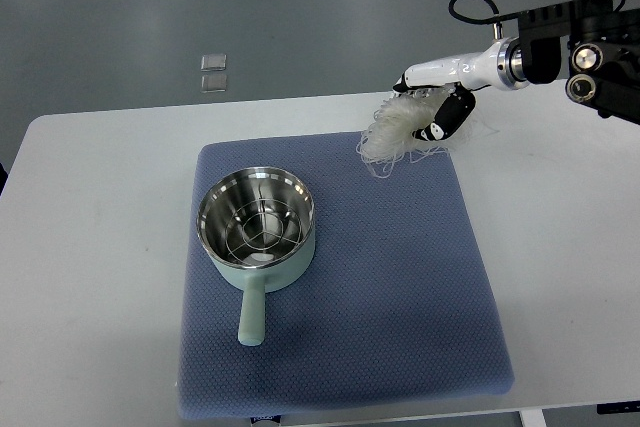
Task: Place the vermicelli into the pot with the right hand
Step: 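Carry the vermicelli with the right hand over the steel pot and lower it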
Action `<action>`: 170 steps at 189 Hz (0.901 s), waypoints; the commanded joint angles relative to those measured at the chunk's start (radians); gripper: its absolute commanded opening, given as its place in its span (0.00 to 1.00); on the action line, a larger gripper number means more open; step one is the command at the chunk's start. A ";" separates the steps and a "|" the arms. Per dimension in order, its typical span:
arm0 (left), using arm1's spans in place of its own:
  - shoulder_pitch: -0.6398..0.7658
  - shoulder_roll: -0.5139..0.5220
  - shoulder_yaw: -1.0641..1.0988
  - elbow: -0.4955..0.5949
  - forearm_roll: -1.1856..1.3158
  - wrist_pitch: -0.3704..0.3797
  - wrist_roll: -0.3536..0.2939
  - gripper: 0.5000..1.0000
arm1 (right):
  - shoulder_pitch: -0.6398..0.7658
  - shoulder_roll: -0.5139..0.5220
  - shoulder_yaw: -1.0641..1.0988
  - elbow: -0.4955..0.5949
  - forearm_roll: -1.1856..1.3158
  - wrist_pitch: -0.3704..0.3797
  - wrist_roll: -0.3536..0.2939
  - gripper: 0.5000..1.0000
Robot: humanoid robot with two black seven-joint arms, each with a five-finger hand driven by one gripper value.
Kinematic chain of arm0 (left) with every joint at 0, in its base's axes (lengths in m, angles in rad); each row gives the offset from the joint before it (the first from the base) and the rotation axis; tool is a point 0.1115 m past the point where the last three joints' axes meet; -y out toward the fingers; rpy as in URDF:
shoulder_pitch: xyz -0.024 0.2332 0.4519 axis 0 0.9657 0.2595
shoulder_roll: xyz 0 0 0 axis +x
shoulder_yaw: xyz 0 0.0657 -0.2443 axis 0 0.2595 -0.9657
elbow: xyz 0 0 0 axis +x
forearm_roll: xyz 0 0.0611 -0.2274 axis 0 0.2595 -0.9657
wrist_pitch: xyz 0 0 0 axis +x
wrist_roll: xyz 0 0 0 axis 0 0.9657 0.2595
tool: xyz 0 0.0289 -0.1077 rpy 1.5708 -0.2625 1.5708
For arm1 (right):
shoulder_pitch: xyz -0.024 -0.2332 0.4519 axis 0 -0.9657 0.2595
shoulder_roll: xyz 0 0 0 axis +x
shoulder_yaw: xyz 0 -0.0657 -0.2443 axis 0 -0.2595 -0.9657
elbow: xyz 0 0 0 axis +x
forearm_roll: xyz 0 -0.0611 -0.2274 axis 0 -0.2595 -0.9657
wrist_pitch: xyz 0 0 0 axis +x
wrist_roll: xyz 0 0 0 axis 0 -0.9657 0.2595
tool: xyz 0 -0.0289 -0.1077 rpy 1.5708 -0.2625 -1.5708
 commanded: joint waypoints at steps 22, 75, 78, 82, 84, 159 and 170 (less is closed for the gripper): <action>0.000 0.000 0.000 -0.001 0.002 0.000 0.000 1.00 | 0.230 -0.051 -0.008 0.097 0.041 0.068 0.000 0.00; 0.000 0.000 0.000 0.002 0.000 0.000 0.000 1.00 | 0.324 0.216 -0.072 0.043 0.127 0.037 -0.002 0.00; 0.000 0.000 0.000 0.002 0.000 0.000 0.000 1.00 | 0.324 0.233 -0.077 0.035 0.130 0.031 -0.002 0.00; 0.000 0.000 0.000 0.002 0.000 0.000 0.000 1.00 | 0.324 0.261 -0.083 0.018 0.133 0.017 -0.002 0.00; 0.000 0.000 0.000 0.002 0.000 0.000 0.000 1.00 | 0.322 0.278 -0.086 0.009 0.134 0.010 0.000 0.00; 0.000 0.000 -0.002 0.008 0.000 0.000 0.000 1.00 | 0.207 0.591 -0.157 -0.207 0.134 -0.076 0.000 0.00; 0.000 0.000 -0.002 0.006 0.000 0.000 0.000 1.00 | 0.192 0.598 -0.157 -0.209 0.134 -0.076 0.000 0.00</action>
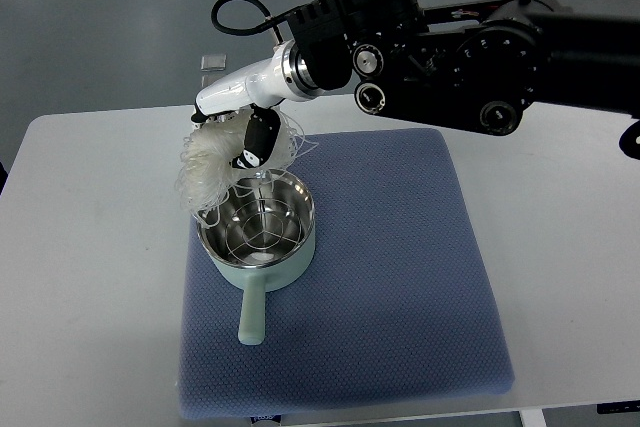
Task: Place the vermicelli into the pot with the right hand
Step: 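Carry the vermicelli with the right hand over the steel pot and lower it, then open the right hand to release the vermicelli into the pot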
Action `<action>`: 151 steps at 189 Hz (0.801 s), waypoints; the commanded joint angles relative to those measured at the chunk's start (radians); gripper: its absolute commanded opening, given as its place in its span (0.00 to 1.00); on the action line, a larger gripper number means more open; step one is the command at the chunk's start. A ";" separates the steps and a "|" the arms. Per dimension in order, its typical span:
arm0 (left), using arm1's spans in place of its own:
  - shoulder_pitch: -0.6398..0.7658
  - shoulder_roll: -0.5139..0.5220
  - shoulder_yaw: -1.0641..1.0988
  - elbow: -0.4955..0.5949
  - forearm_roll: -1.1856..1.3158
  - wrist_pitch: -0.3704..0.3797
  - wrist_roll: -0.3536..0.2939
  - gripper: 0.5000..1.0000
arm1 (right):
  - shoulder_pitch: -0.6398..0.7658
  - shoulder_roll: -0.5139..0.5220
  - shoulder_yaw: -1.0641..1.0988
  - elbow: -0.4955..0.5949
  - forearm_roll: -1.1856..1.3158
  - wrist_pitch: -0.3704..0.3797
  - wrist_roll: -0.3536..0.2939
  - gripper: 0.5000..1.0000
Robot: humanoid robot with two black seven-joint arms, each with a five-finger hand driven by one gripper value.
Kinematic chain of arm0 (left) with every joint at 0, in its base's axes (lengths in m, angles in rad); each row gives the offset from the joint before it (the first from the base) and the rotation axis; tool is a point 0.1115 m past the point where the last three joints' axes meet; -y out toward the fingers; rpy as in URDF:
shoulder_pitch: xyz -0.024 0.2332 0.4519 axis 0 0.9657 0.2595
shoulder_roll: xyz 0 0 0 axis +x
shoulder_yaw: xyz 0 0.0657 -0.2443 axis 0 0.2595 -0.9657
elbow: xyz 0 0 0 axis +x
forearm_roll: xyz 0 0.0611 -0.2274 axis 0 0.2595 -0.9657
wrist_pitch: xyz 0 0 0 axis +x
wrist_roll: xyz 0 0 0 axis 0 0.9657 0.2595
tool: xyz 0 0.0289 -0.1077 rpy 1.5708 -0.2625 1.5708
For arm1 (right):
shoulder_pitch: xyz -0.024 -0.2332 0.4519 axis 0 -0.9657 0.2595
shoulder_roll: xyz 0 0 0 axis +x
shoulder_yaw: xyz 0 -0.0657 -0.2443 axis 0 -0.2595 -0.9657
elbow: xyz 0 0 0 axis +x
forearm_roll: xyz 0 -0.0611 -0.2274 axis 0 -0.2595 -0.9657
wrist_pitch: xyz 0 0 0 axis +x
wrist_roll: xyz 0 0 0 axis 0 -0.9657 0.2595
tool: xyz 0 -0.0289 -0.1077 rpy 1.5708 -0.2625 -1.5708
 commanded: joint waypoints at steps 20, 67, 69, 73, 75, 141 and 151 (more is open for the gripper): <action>0.000 0.000 0.000 -0.008 0.000 0.000 0.000 1.00 | -0.063 0.035 -0.002 -0.027 -0.001 -0.007 0.000 0.00; 0.000 0.000 0.000 -0.003 0.000 0.000 0.000 1.00 | -0.139 0.076 -0.003 -0.081 -0.015 -0.039 0.002 0.00; 0.000 0.000 0.000 -0.003 0.000 0.000 0.000 1.00 | -0.142 0.076 -0.003 -0.084 -0.015 -0.041 0.002 0.00; 0.000 0.000 0.000 -0.001 0.000 0.000 0.000 1.00 | -0.145 0.076 -0.003 -0.090 -0.016 -0.044 0.002 0.00; 0.000 0.000 0.000 -0.001 0.000 0.000 0.000 1.00 | -0.148 0.076 -0.003 -0.093 -0.016 -0.044 0.002 0.00; 0.000 0.000 0.000 -0.003 0.000 0.000 0.000 1.00 | -0.167 0.076 -0.002 -0.110 -0.026 -0.001 0.002 0.80; 0.000 0.000 0.000 -0.003 0.000 0.000 0.000 1.00 | -0.165 0.076 0.003 -0.110 -0.024 0.022 0.002 0.83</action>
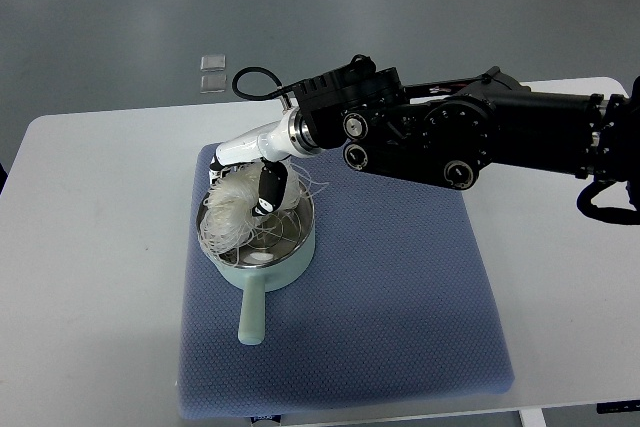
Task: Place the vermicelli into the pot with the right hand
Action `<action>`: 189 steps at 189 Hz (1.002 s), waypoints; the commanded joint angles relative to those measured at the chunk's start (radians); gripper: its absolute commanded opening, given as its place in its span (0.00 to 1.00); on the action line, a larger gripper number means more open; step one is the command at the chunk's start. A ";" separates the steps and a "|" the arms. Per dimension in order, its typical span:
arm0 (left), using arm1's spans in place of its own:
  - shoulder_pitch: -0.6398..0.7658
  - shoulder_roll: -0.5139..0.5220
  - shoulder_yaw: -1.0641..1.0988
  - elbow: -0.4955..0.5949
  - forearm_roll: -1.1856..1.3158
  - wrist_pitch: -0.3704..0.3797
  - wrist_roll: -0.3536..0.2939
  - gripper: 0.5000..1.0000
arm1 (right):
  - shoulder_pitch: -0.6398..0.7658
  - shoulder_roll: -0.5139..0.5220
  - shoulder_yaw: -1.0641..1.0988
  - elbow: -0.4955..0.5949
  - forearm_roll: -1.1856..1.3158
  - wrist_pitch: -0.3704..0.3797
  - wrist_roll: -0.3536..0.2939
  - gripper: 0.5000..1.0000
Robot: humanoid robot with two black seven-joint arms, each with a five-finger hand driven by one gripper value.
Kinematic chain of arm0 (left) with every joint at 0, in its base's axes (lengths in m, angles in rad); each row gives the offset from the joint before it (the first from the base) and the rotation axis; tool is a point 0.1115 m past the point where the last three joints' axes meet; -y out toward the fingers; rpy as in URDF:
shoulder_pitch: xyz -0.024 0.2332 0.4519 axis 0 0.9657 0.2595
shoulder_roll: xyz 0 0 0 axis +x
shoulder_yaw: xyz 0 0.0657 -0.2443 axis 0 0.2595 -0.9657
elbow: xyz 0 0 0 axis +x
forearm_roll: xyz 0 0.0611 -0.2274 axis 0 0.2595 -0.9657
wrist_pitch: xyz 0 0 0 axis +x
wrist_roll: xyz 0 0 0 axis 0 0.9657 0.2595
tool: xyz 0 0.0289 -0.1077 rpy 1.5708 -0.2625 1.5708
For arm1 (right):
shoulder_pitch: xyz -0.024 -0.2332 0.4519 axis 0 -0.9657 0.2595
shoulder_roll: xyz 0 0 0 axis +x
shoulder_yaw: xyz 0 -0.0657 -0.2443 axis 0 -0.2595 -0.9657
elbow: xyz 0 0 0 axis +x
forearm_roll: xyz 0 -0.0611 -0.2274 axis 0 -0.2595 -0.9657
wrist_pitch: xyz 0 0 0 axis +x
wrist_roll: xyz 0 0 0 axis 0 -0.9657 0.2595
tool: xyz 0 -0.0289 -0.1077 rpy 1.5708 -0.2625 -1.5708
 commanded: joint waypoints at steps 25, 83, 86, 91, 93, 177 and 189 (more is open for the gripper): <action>0.000 0.000 0.000 0.001 0.000 0.000 0.000 1.00 | 0.015 -0.041 0.021 0.013 0.015 0.073 -0.001 0.83; 0.000 0.000 0.000 -0.004 0.000 0.000 0.000 1.00 | -0.094 -0.207 0.410 0.012 0.063 0.018 0.010 0.83; 0.000 0.000 0.000 -0.004 0.000 0.000 0.000 1.00 | -0.112 -0.215 0.430 0.012 0.069 0.014 0.010 0.83; 0.000 0.000 0.000 -0.004 0.000 0.000 0.000 1.00 | -0.164 -0.235 0.502 0.012 0.092 -0.003 0.010 0.83; 0.000 0.000 0.000 -0.005 0.000 0.000 0.000 1.00 | -0.181 -0.242 0.527 0.012 0.101 -0.008 0.010 0.83; 0.000 0.000 0.005 -0.025 0.003 -0.002 0.000 1.00 | -0.801 -0.077 1.293 -0.123 0.845 -0.144 0.181 0.83; 0.000 0.000 0.005 -0.025 0.003 -0.002 0.000 1.00 | -0.815 -0.069 1.293 -0.148 0.897 -0.141 0.207 0.83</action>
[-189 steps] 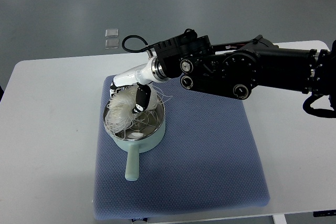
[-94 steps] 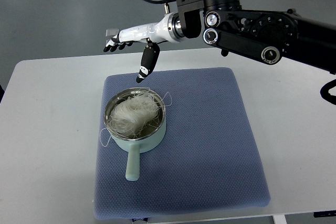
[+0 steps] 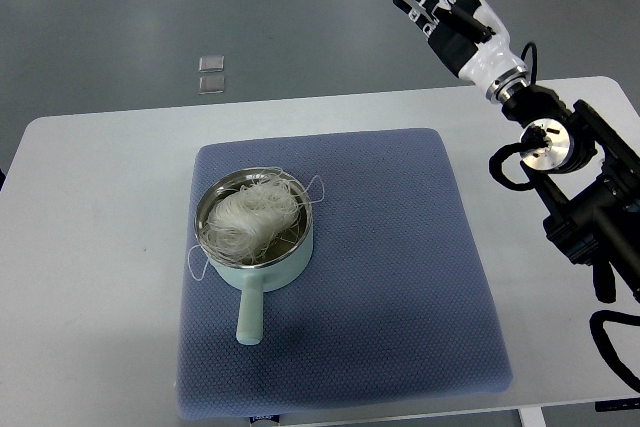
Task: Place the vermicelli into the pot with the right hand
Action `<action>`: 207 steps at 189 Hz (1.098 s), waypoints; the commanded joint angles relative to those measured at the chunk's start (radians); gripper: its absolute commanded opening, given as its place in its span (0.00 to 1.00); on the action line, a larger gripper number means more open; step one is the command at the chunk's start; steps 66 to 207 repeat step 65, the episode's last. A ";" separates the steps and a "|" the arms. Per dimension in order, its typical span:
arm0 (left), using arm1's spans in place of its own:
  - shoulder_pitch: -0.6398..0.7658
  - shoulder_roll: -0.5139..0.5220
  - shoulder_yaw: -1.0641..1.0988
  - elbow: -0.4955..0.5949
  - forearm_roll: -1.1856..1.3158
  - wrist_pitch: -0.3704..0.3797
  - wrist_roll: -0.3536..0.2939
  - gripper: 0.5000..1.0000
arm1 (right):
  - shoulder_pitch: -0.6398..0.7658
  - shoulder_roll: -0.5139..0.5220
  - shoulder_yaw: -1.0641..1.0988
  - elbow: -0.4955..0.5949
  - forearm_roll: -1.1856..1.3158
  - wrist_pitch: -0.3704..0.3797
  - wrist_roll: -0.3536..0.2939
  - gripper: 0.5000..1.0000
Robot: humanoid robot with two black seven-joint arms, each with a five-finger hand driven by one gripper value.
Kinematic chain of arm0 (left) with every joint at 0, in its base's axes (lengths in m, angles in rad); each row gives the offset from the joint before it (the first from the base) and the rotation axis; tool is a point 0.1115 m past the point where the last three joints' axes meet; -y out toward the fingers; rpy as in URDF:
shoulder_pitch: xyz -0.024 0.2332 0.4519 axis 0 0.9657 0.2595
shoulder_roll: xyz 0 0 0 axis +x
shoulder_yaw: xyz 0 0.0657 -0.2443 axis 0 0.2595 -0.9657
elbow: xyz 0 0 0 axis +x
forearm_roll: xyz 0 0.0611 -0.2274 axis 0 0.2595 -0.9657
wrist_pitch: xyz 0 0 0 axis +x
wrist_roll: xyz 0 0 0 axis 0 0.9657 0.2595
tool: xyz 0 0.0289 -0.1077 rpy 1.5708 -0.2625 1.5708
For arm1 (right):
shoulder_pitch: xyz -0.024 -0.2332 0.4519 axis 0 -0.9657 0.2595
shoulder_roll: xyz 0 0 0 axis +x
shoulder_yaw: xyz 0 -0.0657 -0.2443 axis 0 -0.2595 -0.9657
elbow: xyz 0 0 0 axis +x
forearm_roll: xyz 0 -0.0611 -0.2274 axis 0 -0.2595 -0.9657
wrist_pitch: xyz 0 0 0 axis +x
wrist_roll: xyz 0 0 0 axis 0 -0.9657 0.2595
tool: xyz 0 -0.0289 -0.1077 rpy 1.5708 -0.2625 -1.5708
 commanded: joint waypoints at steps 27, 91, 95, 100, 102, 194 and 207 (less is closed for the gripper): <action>0.000 0.000 0.001 0.000 -0.001 0.000 0.000 1.00 | -0.042 0.021 0.002 -0.060 0.122 0.005 0.060 0.83; 0.000 0.000 0.002 -0.002 0.000 0.000 0.000 1.00 | -0.040 0.019 0.002 -0.066 0.124 0.005 0.060 0.84; 0.000 0.000 0.002 -0.002 0.000 0.000 0.000 1.00 | -0.040 0.019 0.002 -0.066 0.124 0.005 0.060 0.84; 0.000 0.000 0.002 -0.002 0.000 0.000 0.000 1.00 | -0.040 0.019 0.002 -0.066 0.124 0.005 0.060 0.84; 0.000 0.000 0.002 -0.002 0.000 0.000 0.000 1.00 | -0.040 0.019 0.002 -0.066 0.124 0.005 0.060 0.84; 0.000 0.000 0.002 -0.002 0.000 0.000 0.000 1.00 | -0.040 0.019 0.002 -0.066 0.124 0.005 0.060 0.84; 0.000 0.000 0.002 -0.002 0.000 0.000 0.000 1.00 | -0.040 0.019 0.002 -0.066 0.124 0.005 0.060 0.84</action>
